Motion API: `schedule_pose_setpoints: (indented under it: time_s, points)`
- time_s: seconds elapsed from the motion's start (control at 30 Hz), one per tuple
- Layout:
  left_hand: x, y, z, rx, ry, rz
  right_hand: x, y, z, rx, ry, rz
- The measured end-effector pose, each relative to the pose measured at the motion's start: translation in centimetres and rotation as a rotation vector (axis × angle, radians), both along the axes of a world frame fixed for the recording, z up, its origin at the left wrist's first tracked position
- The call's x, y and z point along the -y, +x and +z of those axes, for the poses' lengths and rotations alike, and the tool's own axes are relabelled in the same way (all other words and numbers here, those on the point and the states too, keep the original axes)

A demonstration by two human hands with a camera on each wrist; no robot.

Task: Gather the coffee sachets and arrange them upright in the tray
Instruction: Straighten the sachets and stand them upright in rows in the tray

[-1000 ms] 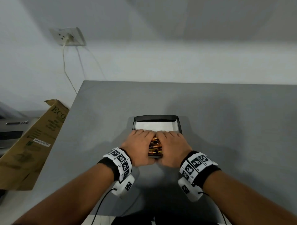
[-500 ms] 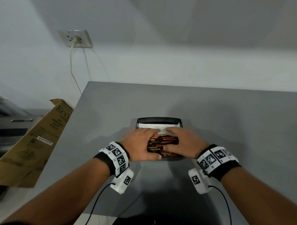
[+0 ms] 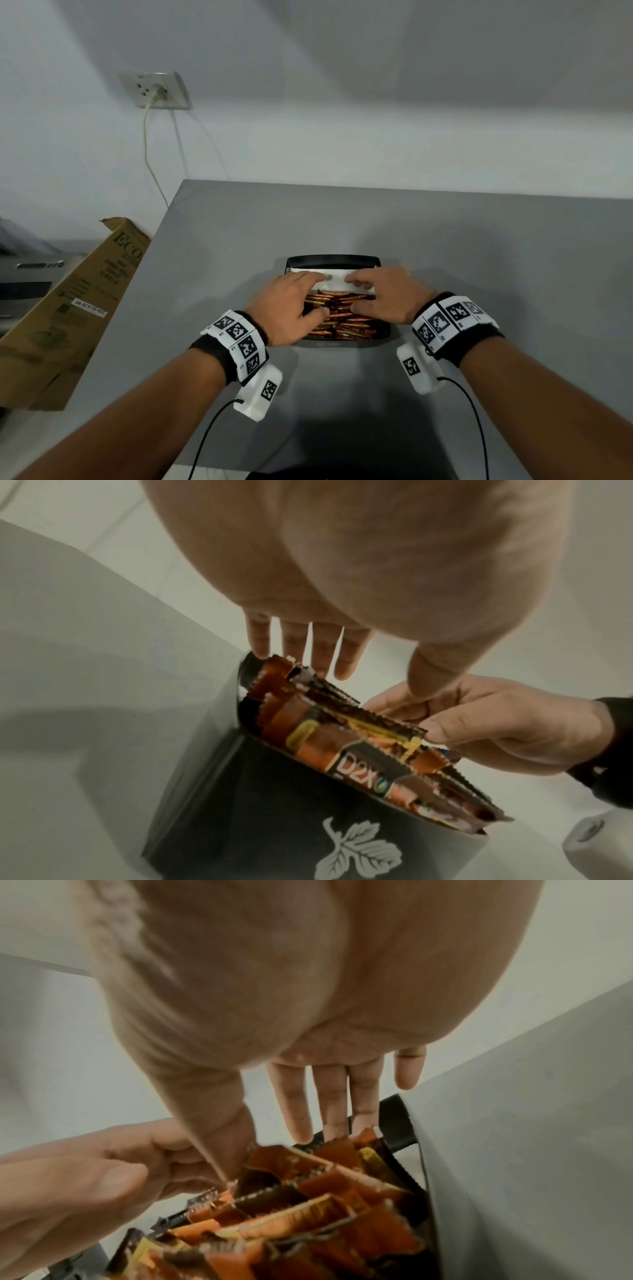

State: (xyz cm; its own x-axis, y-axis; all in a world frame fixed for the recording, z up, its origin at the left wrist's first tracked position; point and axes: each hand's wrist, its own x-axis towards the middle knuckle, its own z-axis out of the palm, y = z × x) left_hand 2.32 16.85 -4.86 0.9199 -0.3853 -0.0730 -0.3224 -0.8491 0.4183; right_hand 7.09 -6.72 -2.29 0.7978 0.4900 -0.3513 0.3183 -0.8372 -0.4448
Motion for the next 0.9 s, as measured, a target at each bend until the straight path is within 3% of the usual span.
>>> schedule_pose_setpoints:
  time_s: [0.17,0.57,0.77,0.9]
  points:
    - [0.2,-0.1,0.1,-0.001,-0.063,0.058,-1.0,0.5,0.1,-0.025,-0.024,0.044]
    - [0.1,-0.3,-0.6,0.032,-0.041,0.032,-2.0,0.0,0.2,0.163,-0.101,0.103]
    - [0.2,-0.4,-0.2,0.057,-0.031,0.014,0.3,-0.3,1.3,0.142,0.095,-0.020]
    - [0.5,-0.3,0.3,0.006,-0.069,0.080,1.8,-0.7,2.2,0.096,0.363,-0.211]
